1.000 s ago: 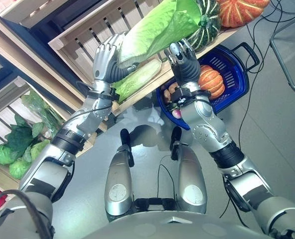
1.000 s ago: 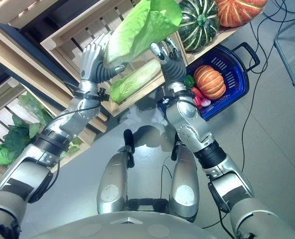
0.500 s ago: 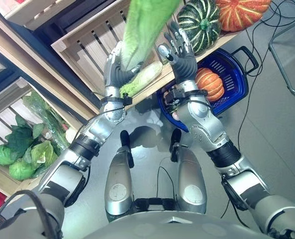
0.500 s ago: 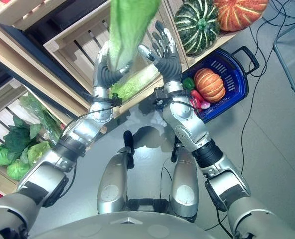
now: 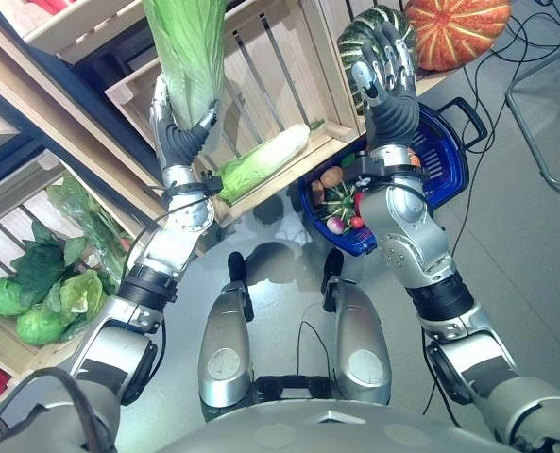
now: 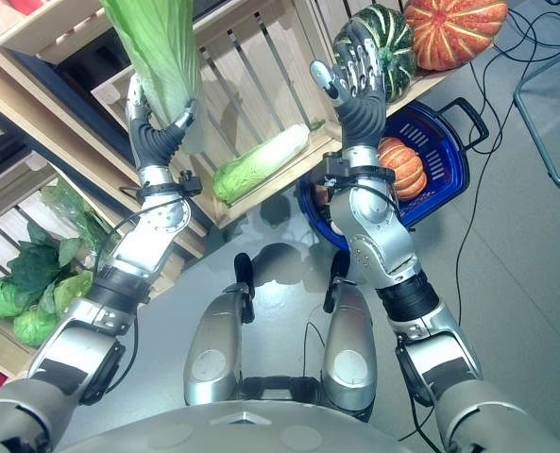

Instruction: Pick up fruits and vegetables into the basket

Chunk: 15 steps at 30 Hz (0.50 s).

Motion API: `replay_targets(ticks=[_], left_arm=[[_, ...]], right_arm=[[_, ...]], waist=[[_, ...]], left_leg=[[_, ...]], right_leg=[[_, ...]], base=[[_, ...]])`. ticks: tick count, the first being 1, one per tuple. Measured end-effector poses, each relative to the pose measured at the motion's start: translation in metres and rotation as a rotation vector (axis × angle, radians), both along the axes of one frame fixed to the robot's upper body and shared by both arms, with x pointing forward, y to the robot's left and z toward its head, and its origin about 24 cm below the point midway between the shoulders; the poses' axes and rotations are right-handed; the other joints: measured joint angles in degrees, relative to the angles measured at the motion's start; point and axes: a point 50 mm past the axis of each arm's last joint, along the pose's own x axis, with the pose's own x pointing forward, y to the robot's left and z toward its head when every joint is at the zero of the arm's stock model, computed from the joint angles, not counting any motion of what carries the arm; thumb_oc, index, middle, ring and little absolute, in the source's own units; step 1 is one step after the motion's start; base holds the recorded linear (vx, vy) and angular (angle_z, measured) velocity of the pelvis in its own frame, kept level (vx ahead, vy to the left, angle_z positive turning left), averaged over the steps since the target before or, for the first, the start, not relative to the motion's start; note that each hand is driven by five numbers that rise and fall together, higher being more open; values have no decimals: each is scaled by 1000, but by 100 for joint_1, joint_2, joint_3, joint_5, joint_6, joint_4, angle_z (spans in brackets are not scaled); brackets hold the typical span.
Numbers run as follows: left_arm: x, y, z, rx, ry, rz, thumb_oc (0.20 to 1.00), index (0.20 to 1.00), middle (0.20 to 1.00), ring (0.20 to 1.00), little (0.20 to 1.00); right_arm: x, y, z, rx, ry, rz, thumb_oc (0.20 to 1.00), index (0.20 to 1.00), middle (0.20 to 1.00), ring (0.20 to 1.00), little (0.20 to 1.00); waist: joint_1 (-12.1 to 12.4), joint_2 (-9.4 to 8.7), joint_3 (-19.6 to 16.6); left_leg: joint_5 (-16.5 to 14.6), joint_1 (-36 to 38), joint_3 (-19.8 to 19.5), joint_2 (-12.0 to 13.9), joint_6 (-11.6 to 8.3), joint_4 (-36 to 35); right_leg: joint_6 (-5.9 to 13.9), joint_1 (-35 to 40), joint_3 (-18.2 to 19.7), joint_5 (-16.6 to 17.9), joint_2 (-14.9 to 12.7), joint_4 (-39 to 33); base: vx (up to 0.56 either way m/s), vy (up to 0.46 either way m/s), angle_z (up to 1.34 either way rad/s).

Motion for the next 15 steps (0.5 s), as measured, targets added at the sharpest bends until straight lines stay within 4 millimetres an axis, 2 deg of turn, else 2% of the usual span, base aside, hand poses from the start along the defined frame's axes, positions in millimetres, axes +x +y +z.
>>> replay_targets(ticks=[4, 8, 15], left_arm=[[-1, -2, 2, 64, -22, 5, 200, 200, 200, 200, 200], [0, -5, 5, 142, -33, -3, 200, 200, 200, 200, 200], [4, -15, 9, 310, -6, -68, 200, 200, 200, 200, 200]], right_arm=[[1, 4, -2, 44, 27, 71, 1000, 1000, 1000, 1000, 1000], [0, 13, -1, 9, 7, 175, 1000, 1000, 1000, 1000, 1000], [-6, 44, 5, -124, -48, 389, 1000, 1000, 1000, 1000, 1000]], waist=[[5, 0, 0], [11, 0, 0], [29, 0, 0]], left_leg=[[0, 0, -6, 0, 0, 0], [1, -6, -12, 0, -1, 1], [1, -17, -26, -2, -1, 4]], right_leg=[[1, 5, -14, 1, -2, 0], [1, 6, -27, 1, -6, 1], [1, 5, -44, 0, -12, 1]], base=[[0, 0, 0], [0, 0, 0], [0, 0, 0]])
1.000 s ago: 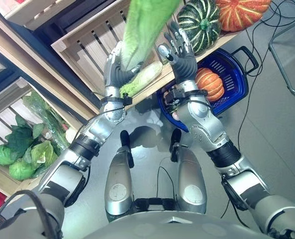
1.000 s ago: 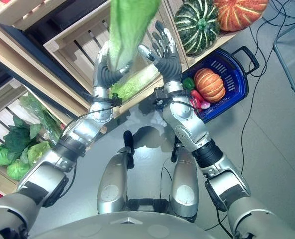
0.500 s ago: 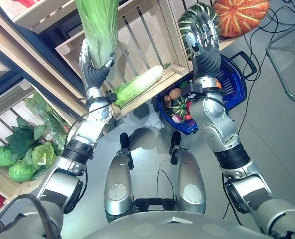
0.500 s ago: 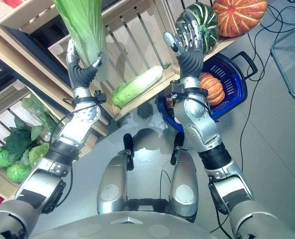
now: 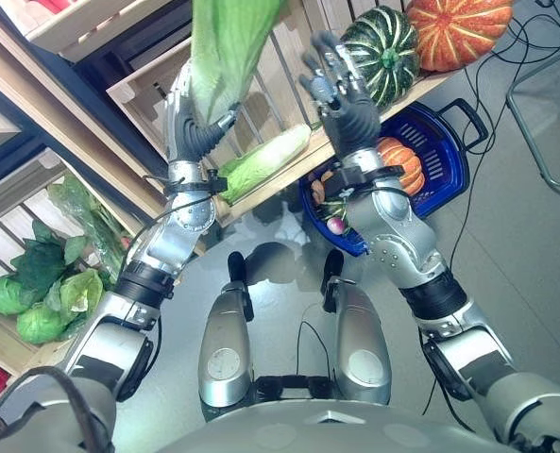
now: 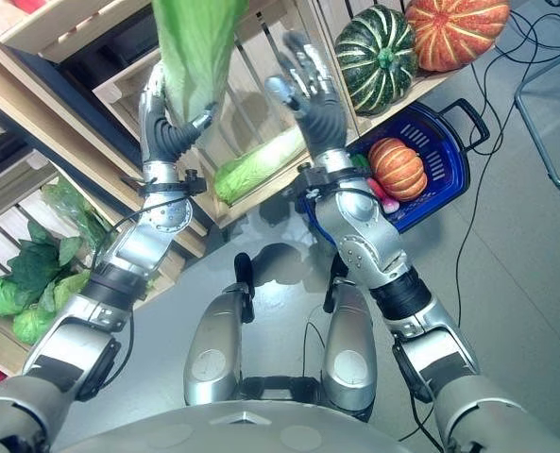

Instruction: Pick up fruits and vegetables into the basket

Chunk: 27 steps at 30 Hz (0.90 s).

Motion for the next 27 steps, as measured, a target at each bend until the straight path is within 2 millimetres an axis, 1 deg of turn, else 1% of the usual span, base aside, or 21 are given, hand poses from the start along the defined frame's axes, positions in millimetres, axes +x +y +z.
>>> replay_targets(ticks=[1, 3, 8, 14, 21, 25, 27], left_arm=[[1, -2, 1, 20, 6, -11, 200, 200, 200, 200, 200], [2, -2, 2, 24, 6, -9, 200, 200, 200, 200, 200], [4, -3, 5, 60, 24, -17, 200, 200, 200, 200, 200], [5, -4, 3, 93, 37, -10, 200, 200, 200, 200, 200], [5, -2, 4, 178, 13, 44, 200, 200, 200, 200, 200], [5, -5, 2, 175, 22, 39, 200, 200, 200, 200, 200], [4, -5, 1, 139, 26, 36, 200, 200, 200, 200, 200]], right_arm=[[-1, 4, 2, -13, -10, 22, 1000, 1000, 1000, 1000, 1000], [-1, 6, 4, -21, -14, 29, 1000, 1000, 1000, 1000, 1000], [0, 4, 4, -29, -8, 26, 1000, 1000, 1000, 1000, 1000], [1, 5, 3, -35, 6, 24, 1000, 1000, 1000, 1000, 1000], [4, 5, -2, 38, 91, 34, 1000, 1000, 1000, 1000, 1000], [5, 4, -4, 50, 101, 16, 1000, 1000, 1000, 1000, 1000], [4, 5, -4, 40, 83, 8, 1000, 1000, 1000, 1000, 1000]], waist=[[0, 0, 0], [5, 0, 0], [-8, 0, 0], [3, 0, 0], [20, -2, -1], [44, -13, -7], [46, -57, -32]], left_leg=[[0, -5, -5, -2, 0, 0], [0, -10, -15, -3, 0, 0], [1, -60, -59, -2, -1, 8], [1, -77, -81, -2, -1, 9], [2, -80, -86, -2, -3, 8], [3, -88, -93, -2, -4, 7], [3, -91, -94, -2, -4, 3]], right_leg=[[0, 0, -4, 0, -2, -1], [0, 0, -26, 0, -3, -2], [0, -6, -69, 0, -4, -12], [0, -8, -80, 0, -3, -18], [0, -5, -91, 0, -4, -19], [0, -6, -99, 0, -5, -23], [0, -6, -102, 0, -4, -31]], base=[[0, 0, 0], [-6, -1, 2], [-19, -4, 3], [-3, -1, 1], [0, 0, 0], [0, 0, 0], [0, 0, 0]])
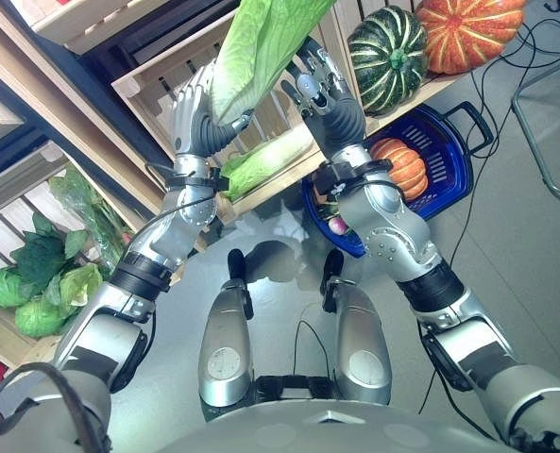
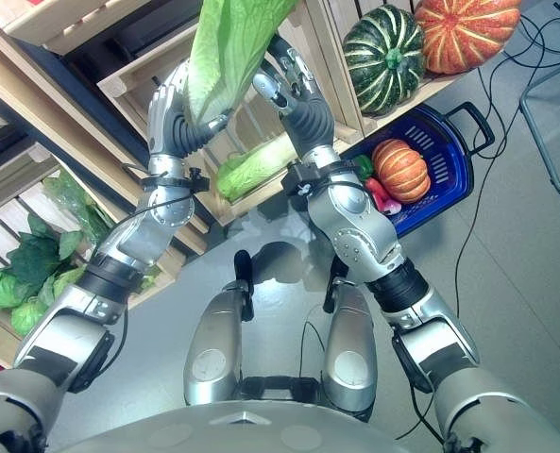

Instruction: Pick up fruits and vegetables into the basket

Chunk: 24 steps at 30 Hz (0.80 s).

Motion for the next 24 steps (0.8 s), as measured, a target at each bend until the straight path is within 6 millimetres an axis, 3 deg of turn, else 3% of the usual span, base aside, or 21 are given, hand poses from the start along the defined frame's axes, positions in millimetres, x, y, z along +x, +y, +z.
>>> replay_targets(ticks=[9, 16, 24], left_arm=[[-4, 0, 2, -48, -91, 50, 200, 200, 200, 200, 200], [-10, 10, 19, 55, -282, 80, 200, 200, 200, 200, 200], [-17, 22, 32, 175, -422, 82, 200, 200, 200, 200, 200]], right_arm=[[-2, 5, 2, 25, -10, 53, 1000, 1000, 1000, 1000, 1000], [-2, 3, -5, -72, 35, 197, 1000, 1000, 1000, 1000, 1000], [-4, 6, -11, -51, 87, 348, 1000, 1000, 1000, 1000, 1000]], waist=[[21, -81, -45], [77, -81, -45], [94, -153, -87]], left_leg=[[0, -6, 0, -1, 0, -10], [0, 27, -49, 3, 0, -12], [2, 117, -77, 11, -3, -16]], right_leg=[[2, 7, -6, 1, 3, -35], [3, 94, -53, 2, 6, -67], [18, 247, -135, -11, -2, -90]], base=[[0, 0, 0], [20, -22, 4], [16, -20, 5]])
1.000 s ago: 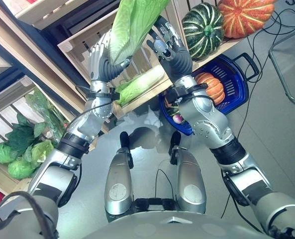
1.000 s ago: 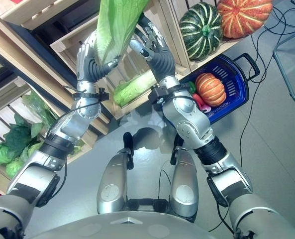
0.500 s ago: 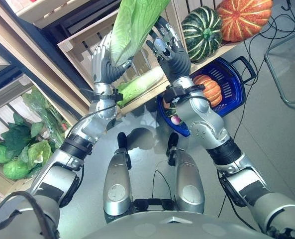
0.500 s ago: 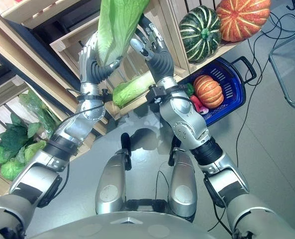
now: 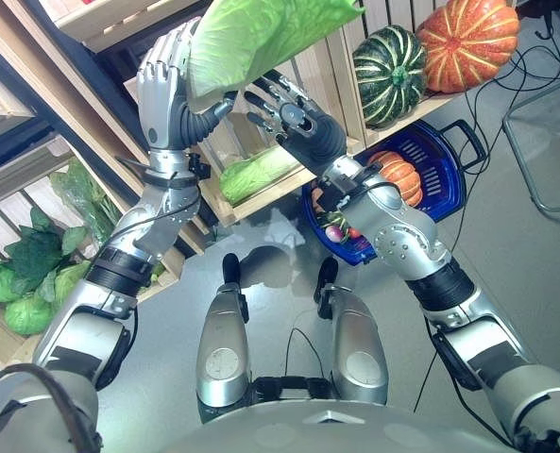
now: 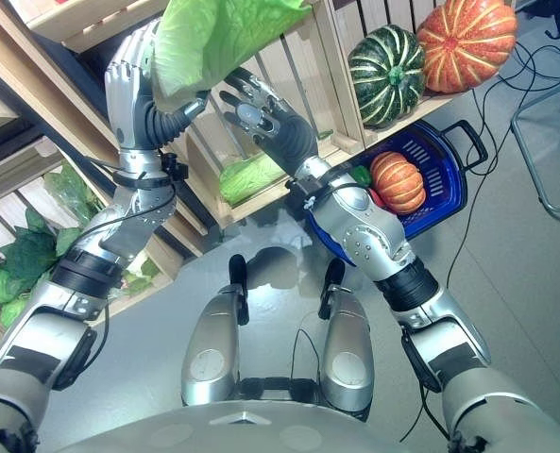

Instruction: Pick up fruits and vegetables into the basket

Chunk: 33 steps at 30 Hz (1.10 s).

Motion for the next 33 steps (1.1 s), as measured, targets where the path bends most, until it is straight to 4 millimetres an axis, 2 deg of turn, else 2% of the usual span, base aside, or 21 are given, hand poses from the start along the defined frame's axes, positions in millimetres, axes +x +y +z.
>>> replay_targets(ticks=[5, 15, 20, 24, 33], left_arm=[[-2, 1, 6, 37, -56, -8, 200, 200, 200, 200, 200], [-2, 2, 14, 111, -102, -11, 200, 200, 200, 200, 200], [1, 0, 7, 115, -63, -10, 200, 200, 200, 200, 200], [4, 6, 3, 78, -26, 19, 200, 200, 200, 200, 200], [7, 2, -9, -40, 26, 18, 200, 200, 200, 200, 200]], right_arm=[[0, 2, -1, 19, 11, 17, 1000, 1000, 1000, 1000, 1000], [1, 1, 1, 62, 17, 1, 1000, 1000, 1000, 1000, 1000], [11, -13, 6, 65, -58, -246, 1000, 1000, 1000, 1000, 1000], [14, -24, 13, 62, -114, -395, 1000, 1000, 1000, 1000, 1000], [16, -36, 15, 62, -118, -555, 1000, 1000, 1000, 1000, 1000]], waist=[[-8, -190, -113], [-23, -192, -126], [-43, -189, -126], [-164, -167, -136], [-245, 87, -252]], left_leg=[[-1, -10, 2, -3, 1, -1], [1, -116, 26, -5, 3, 7], [1, -117, 86, -16, 5, -1], [-7, -115, 123, -23, 15, -4], [-10, -108, 223, -17, 19, -61]], right_leg=[[0, -4, 3, 0, -5, -14], [-2, -138, 34, 1, -17, 13], [-1, -195, 99, 3, -14, 15], [8, -211, 137, 9, -15, 5], [7, -302, 204, 13, -10, 15]], base=[[0, 0, 0], [-3, 6, -1], [-23, 58, -5], [-10, 57, -5], [-1, 25, -4]])
